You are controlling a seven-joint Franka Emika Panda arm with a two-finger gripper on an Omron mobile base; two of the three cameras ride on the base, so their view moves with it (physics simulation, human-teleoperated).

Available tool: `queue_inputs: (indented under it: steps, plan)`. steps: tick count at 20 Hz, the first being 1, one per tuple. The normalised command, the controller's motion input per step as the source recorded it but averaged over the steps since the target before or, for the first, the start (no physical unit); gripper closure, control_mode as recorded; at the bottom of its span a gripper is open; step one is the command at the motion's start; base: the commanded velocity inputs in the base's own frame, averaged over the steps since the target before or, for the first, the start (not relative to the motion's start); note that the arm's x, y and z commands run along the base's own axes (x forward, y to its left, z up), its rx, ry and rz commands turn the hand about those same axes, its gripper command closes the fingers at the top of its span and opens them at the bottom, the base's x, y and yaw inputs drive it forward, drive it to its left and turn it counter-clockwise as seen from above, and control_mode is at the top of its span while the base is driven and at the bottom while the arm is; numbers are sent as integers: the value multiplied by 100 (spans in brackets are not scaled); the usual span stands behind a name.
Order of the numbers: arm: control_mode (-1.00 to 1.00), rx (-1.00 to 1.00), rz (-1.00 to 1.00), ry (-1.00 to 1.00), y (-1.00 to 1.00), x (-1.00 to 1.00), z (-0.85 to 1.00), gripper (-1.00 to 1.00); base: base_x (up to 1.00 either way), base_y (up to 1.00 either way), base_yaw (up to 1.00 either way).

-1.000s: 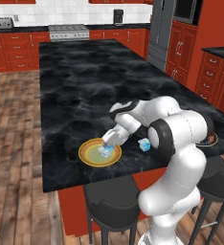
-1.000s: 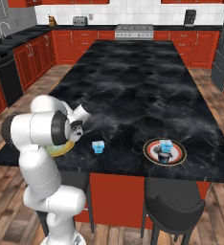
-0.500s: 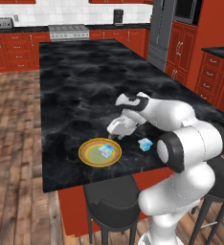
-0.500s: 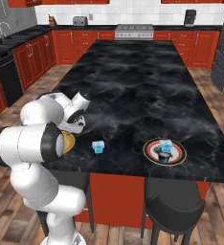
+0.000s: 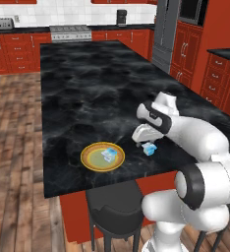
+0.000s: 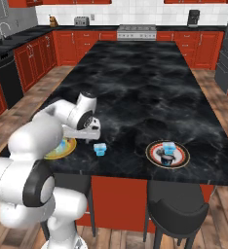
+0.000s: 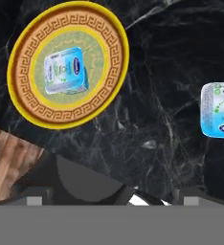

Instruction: Place two yogurt containers on each plate.

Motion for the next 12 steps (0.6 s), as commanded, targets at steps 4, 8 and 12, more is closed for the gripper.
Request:
queue_inputs:
  steps: [4,8,12]
  plan:
    - [-100,-31,-1,-24,-71,-11,11,-100,0,0,0]
    - [-100,-23,-12,-5,-78,-2,0,-100,0,0,0]
    - [-100,5,-8,0,-10,40,0,-100,0,0,0]
